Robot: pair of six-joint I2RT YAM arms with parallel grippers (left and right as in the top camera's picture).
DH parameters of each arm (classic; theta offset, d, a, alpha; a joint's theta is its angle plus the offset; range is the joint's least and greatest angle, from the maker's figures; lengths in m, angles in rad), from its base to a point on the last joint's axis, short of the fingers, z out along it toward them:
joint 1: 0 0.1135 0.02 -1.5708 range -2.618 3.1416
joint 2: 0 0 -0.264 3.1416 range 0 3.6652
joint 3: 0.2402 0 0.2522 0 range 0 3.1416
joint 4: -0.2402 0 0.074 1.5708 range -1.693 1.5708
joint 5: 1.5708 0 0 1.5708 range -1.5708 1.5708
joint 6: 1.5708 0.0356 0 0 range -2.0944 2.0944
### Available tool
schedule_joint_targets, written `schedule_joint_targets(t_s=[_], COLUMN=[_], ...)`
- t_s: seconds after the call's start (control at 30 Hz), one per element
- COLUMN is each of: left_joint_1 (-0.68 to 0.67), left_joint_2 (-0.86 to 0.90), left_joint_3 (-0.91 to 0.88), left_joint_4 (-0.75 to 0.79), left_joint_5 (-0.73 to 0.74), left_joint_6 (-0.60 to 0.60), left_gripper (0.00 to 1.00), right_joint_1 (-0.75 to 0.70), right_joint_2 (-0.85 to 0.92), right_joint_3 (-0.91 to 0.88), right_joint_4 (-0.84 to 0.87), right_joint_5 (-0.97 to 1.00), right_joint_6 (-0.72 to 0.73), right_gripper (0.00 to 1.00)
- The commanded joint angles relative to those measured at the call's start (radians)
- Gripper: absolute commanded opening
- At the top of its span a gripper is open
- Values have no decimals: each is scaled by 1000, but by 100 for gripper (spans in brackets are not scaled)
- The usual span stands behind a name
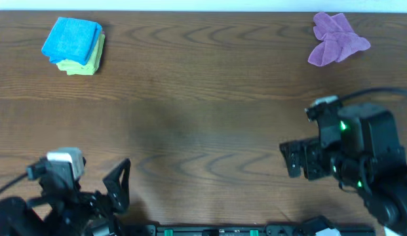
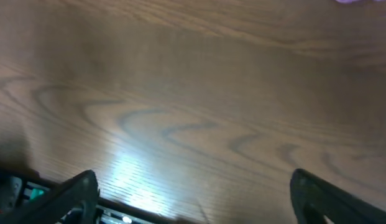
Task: Fold the cloth
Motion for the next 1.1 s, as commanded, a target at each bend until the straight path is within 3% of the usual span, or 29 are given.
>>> schedule_joint_targets(t_s=[0.0, 0.57, 0.73, 0.83, 0.93, 1.07], left_joint_1=[-5, -8, -154, -303, -423, -481], left_joint_2=[-23, -23, -71, -132, -249, -386], left_joint_3=[-7, -7, -23, -134, -358, -652], left_joint_4=[-4, -7, 6, 95, 282, 501], left_joint_5=[1, -10, -158, -236, -331, -342], left_joint_6=[-12, -31, -3, 29, 35, 48], left_gripper=[95, 95, 95, 95, 95, 95], right_joint_1=[-1, -2, -2, -1, -1, -1], right_joint_2=[-30, -35, -35, -35, -35, -35], right_joint_3=[-15, -15, -15, -15, -15, -15], right_joint_4=[-6, -11, -11, -12, -12, -12], right_joint_5=[17, 18, 17, 18, 17, 18], right_joint_6=[8, 7, 7, 7, 7, 7], right_gripper=[99, 99, 99, 99, 99, 99])
